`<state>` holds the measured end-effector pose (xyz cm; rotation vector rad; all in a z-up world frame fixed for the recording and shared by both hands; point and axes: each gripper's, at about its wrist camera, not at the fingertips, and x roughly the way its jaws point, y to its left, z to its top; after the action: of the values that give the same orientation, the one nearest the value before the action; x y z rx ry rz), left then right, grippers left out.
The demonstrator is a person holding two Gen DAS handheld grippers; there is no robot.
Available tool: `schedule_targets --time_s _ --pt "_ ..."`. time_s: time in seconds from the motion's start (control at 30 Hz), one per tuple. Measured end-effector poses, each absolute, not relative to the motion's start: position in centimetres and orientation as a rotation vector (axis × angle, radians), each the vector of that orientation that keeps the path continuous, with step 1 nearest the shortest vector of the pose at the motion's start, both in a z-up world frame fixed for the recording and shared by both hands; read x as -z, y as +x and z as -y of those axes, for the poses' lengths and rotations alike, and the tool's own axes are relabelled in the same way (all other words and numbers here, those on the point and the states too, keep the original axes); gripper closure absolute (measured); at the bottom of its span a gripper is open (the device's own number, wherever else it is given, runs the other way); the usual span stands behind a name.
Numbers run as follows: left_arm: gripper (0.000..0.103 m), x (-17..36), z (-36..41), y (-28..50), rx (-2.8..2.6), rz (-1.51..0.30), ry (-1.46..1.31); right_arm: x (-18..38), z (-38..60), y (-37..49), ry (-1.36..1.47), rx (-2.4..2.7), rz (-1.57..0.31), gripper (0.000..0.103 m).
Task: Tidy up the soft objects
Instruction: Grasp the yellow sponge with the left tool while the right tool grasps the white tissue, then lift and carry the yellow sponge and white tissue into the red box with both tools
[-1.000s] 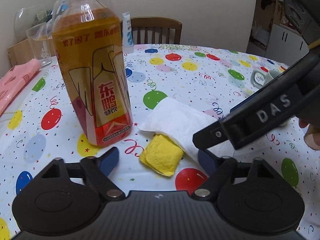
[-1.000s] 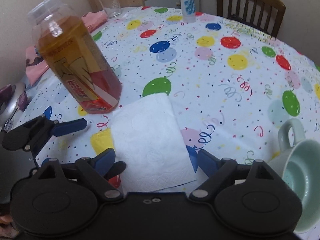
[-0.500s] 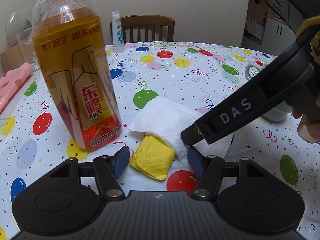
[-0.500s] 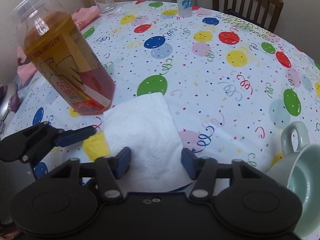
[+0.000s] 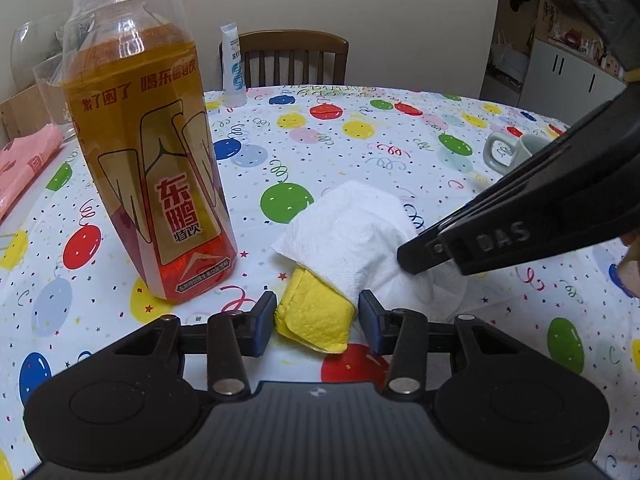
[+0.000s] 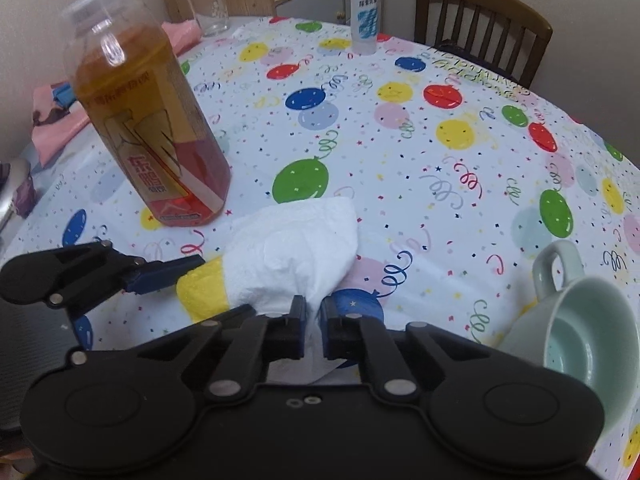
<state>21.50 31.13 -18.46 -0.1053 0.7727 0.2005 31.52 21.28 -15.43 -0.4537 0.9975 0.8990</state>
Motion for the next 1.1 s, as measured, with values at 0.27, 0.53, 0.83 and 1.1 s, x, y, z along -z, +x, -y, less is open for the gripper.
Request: schedule_targets --time_s 0.27,0.53,0.83,1.1 --pt "0.063 17.4 -30.0 20.8 -0.173 -0.762 -0.103 13.7 -19.8 29.9 -0.464 -0.891 -0.925 0.098" --pt "0.049 17.1 -29.6 20.2 -0.155 -0.763 -0.110 12.6 -18.0 30.4 -0.429 -0.858 -0.904 0.098" --pt "0.049 18.2 -30.3 23.2 -0.188 -0.801 -0.131 12.2 -16.9 31.0 -0.424 -0.830 -0.905 0.098" --pt "0.065 18.5 -29.5 23.8 -0.215 -0.798 -0.085 12.3 -16.5 30.8 -0.411 -0.830 -0.924 0.098"
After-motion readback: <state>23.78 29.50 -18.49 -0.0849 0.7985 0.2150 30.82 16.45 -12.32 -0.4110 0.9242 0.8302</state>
